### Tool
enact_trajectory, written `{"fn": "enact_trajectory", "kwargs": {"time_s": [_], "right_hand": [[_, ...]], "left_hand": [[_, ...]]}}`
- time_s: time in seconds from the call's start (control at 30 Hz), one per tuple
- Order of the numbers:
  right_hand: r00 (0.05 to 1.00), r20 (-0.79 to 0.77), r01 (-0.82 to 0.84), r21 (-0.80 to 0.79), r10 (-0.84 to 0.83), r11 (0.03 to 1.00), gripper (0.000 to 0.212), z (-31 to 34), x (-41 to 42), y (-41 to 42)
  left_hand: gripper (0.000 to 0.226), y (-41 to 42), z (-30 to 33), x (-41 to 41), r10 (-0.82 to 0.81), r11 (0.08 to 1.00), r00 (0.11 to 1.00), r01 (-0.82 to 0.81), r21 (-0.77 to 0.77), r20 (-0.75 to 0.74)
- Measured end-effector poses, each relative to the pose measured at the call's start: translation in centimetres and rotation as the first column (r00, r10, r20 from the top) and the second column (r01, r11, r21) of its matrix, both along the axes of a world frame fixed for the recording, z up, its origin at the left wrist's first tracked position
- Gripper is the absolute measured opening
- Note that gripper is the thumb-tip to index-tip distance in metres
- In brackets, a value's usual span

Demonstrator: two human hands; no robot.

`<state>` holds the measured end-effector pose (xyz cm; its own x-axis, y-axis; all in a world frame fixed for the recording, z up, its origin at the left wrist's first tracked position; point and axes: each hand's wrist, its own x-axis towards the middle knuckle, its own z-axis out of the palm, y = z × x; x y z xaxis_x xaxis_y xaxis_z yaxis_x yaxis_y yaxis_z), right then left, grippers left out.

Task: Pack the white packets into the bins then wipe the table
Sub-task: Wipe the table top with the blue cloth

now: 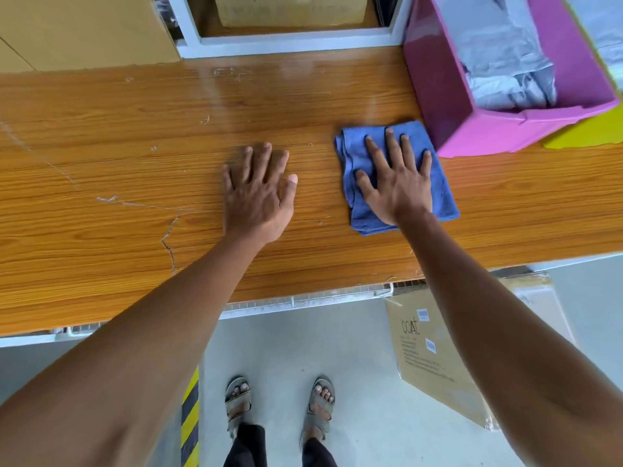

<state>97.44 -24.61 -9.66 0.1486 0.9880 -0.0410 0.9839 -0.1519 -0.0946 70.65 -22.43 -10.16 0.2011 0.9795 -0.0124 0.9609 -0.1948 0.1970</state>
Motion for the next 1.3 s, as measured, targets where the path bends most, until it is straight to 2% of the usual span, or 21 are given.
{"fn": "enact_trajectory", "kwargs": {"time_s": [0.17, 0.27, 0.47, 0.57, 0.67, 0.77, 0.83, 0.9, 1.0, 1.07, 1.17, 1.23, 1.3], "right_hand": [[0.991, -0.008, 0.133, 0.063, -0.133, 0.989, 0.073, -0.5, -2.7, -7.8], [0.983, -0.008, 0.181, 0.016, -0.181, 0.983, 0.075, -0.5, -4.1, -11.3], [0.974, -0.018, 0.224, -0.045, -0.225, 0.973, 0.082, 0.3, -5.0, -4.5], [0.974, -0.021, 0.224, -0.06, -0.226, 0.973, 0.081, 0.4, -7.3, -2.9], [0.995, -0.023, 0.098, -0.004, -0.098, 0.995, 0.079, 0.2, -12.2, -6.3], [0.995, -0.082, 0.057, -0.003, -0.057, 0.998, 0.077, 0.0, -17.5, -9.6], [0.992, -0.109, 0.068, -0.024, -0.07, 0.997, 0.074, 0.1, -19.7, -9.6], [0.979, -0.199, 0.027, -0.059, -0.038, 0.998, 0.068, 1.0, -19.9, -8.4], [0.896, -0.44, 0.126, 0.122, -0.06, 0.985, 0.057, 2.7, -16.6, -6.9], [0.908, -0.409, 0.181, 0.179, -0.095, 0.967, 0.061, 2.6, -13.1, -6.7], [0.951, -0.291, 0.145, 0.118, -0.105, 0.982, 0.065, 1.7, -8.3, -6.3], [0.979, -0.188, 0.098, 0.075, -0.082, 0.992, 0.061, 0.8, -6.3, -5.5], [0.989, -0.134, 0.065, 0.042, -0.059, 0.997, 0.059, 0.2, -5.7, -4.7]], "left_hand": [[0.067, 0.0, 0.0, 0.1, -0.003, 1.0, 1.0, 0.003, -0.007, 0.014], [0.067, -0.3, 0.2, 0.1, -0.012, 1.0, 1.0, 0.012, -0.017, 0.017], [0.066, -0.2, 0.5, 0.0, -0.007, 1.0, 0.997, 0.009, -0.017, 0.083], [0.064, -0.4, 0.6, -0.2, 0.002, 1.0, 0.985, 0.0, -0.012, 0.17], [0.068, -1.0, 1.1, -0.8, 0.01, 0.999, 0.952, 0.0, -0.033, 0.305], [0.069, -2.0, 2.5, -1.5, 0.131, 0.989, 0.811, -0.067, -0.132, 0.57], [0.067, -3.0, 3.4, -1.9, 0.188, 0.982, 0.754, -0.163, -0.099, 0.629], [0.062, -4.0, 3.8, -1.9, 0.16, 0.979, 0.792, -0.206, 0.011, 0.589], [0.056, -5.5, 3.3, -0.5, 0.026, 0.981, 0.862, -0.121, 0.155, 0.506], [0.054, -6.7, 2.0, 1.0, -0.086, 0.981, 0.909, 0.006, 0.195, 0.408], [0.064, -8.3, 0.5, 3.0, -0.181, 0.981, 0.962, 0.164, 0.101, 0.203], [0.07, -8.4, -0.3, 3.8, -0.199, 0.979, 0.979, 0.196, 0.061, 0.052], [0.073, -7.8, -0.5, 3.9, -0.199, 0.979, 0.98, 0.199, 0.042, -0.002]]}}
